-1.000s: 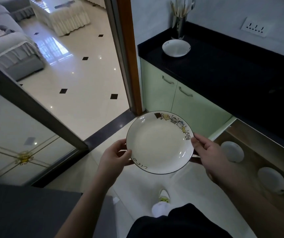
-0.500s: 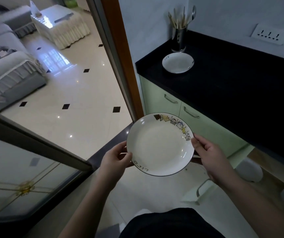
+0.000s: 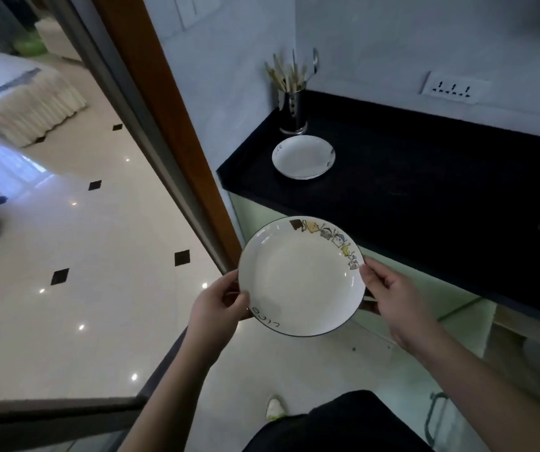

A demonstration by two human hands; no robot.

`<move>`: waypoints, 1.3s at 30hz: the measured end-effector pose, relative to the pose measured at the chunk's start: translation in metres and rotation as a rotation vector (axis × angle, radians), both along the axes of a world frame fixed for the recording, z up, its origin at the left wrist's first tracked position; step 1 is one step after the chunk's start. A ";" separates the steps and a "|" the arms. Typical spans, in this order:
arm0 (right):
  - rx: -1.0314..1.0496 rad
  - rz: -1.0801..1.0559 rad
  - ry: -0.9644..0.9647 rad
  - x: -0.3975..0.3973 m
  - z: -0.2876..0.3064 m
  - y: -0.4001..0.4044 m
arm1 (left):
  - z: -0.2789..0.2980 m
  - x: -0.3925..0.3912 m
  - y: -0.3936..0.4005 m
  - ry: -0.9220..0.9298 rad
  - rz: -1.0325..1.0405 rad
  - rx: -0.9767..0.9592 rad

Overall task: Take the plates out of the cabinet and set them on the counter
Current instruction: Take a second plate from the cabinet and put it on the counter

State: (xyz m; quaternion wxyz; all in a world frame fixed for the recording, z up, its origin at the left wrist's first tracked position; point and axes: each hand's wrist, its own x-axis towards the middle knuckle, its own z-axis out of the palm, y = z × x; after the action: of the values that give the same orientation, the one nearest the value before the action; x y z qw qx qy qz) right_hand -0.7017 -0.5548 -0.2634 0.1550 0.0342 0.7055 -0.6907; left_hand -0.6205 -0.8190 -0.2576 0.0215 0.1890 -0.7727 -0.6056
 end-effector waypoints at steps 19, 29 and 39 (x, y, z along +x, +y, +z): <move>0.036 -0.376 -0.061 -0.143 -0.019 0.082 | -0.018 -0.267 0.076 -0.104 -0.481 -0.016; 0.042 -0.367 -0.174 -0.242 -0.043 0.125 | -0.042 -0.366 0.121 -0.228 -0.439 0.076; 0.147 -0.502 -0.247 -0.299 -0.079 0.117 | -0.077 -0.444 0.131 -0.303 -0.466 0.103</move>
State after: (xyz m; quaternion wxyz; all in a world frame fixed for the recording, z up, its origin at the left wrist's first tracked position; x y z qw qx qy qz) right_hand -1.0012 -0.4374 -0.3423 0.0611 0.3030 0.6988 -0.6451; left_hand -1.0648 -0.6882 -0.3346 -0.2438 0.0953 -0.7580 -0.5974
